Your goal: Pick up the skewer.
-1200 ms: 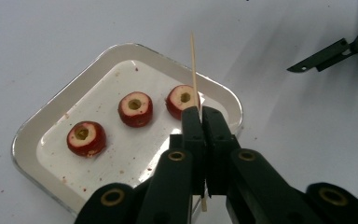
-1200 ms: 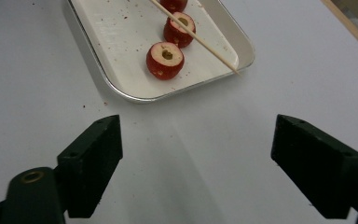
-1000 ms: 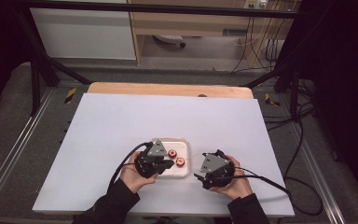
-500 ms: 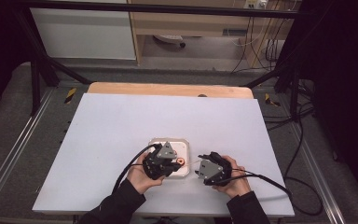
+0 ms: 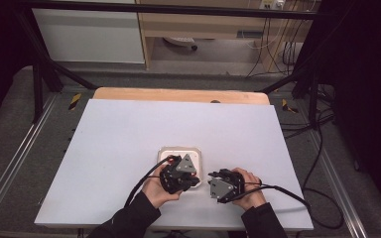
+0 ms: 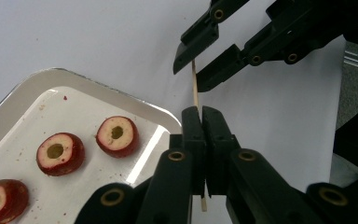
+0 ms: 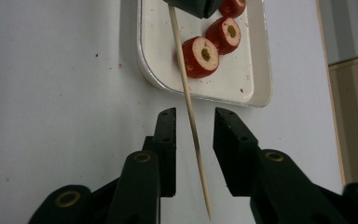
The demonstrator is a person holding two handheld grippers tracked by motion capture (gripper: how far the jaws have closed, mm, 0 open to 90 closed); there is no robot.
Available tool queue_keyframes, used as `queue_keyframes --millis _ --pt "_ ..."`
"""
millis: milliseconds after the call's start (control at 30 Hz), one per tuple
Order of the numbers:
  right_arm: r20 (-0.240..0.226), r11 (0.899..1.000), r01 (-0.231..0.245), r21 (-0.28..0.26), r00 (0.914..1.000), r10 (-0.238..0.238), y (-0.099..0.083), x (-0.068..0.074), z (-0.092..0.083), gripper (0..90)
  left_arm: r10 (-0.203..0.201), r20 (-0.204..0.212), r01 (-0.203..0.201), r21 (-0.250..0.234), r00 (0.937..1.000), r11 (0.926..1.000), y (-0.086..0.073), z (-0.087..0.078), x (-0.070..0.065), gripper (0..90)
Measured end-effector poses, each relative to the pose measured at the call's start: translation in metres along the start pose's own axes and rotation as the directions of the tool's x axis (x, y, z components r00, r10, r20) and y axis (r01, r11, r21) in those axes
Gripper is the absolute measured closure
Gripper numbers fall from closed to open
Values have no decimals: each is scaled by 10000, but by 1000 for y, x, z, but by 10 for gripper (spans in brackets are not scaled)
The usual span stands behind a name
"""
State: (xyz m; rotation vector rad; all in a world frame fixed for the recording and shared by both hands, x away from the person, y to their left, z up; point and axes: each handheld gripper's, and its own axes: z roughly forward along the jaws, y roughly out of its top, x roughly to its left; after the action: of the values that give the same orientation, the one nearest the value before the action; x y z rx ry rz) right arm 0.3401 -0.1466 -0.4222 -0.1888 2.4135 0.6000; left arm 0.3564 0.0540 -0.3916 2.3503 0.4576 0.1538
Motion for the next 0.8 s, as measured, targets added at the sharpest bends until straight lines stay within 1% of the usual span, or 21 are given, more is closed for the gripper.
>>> queue_keyframes --millis 33,67,167,200,233,267,333,367,400,533,600,700,733,767,800 --pt "0 10000 0 0 10000 0 0 0 0 742 16 38 -16 -2 10000 10000 0 0 0 885" --pt "-88 9998 201 20 9998 -200 0 1 0 764 44 63 -44 10 10000 10000 1 0 -1 885" --pt "-153 9990 440 42 9989 -439 0 2 0 798 103 101 -104 30 9999 9999 1 1 -1 885" --pt "-153 9990 440 42 9989 -439 0 2 0 798 125 124 -126 37 9998 9999 1 1 -2 885" --pt "-170 9975 709 51 9973 -708 0 3 0 829 145 139 -145 57 9998 9999 1 1 -2 885" --pt "-170 9975 709 51 9973 -708 0 3 0 829 159 153 -160 57 9998 9999 1 2 -2 885" --pt "-142 9945 1046 48 9944 -1045 0 4 0 856 168 163 -170 72 9997 9998 1 2 -2 885" --pt "-142 9945 1046 48 9944 -1045 0 4 0 856 180 179 -181 62 9997 9998 1 2 -3 885" --pt "-178 9933 1152 78 9932 -1151 -1 4 0 871 172 198 -173 58 9997 9998 1 2 -3 885" --pt "-256 9899 1412 119 9897 -1409 -1 4 -1 884 212 236 -216 158 9995 9996 1 4 -2 885" --pt "-248 9896 1434 147 9894 -1430 -1 4 -1 885 213 279 -219 211 9994 9995 1 4 -2 885" --pt "-271 9868 1614 140 9866 -1610 -1 4 -2 887 128 342 -137 252 9993 9996 1 4 -1 881" --pt "-262 9840 1779 79 9837 -1777 0 4 -1 888 131 337 -143 356 9993 9993 1 4 0 869" --pt "-229 9836 1801 138 9835 -1797 0 4 -1 888 109 302 -121 406 9995 9991 1 3 1 839" --pt "-229 9836 1801 138 9835 -1797 0 4 -1 888 53 271 -66 480 9996 9988 1 3 1 839"
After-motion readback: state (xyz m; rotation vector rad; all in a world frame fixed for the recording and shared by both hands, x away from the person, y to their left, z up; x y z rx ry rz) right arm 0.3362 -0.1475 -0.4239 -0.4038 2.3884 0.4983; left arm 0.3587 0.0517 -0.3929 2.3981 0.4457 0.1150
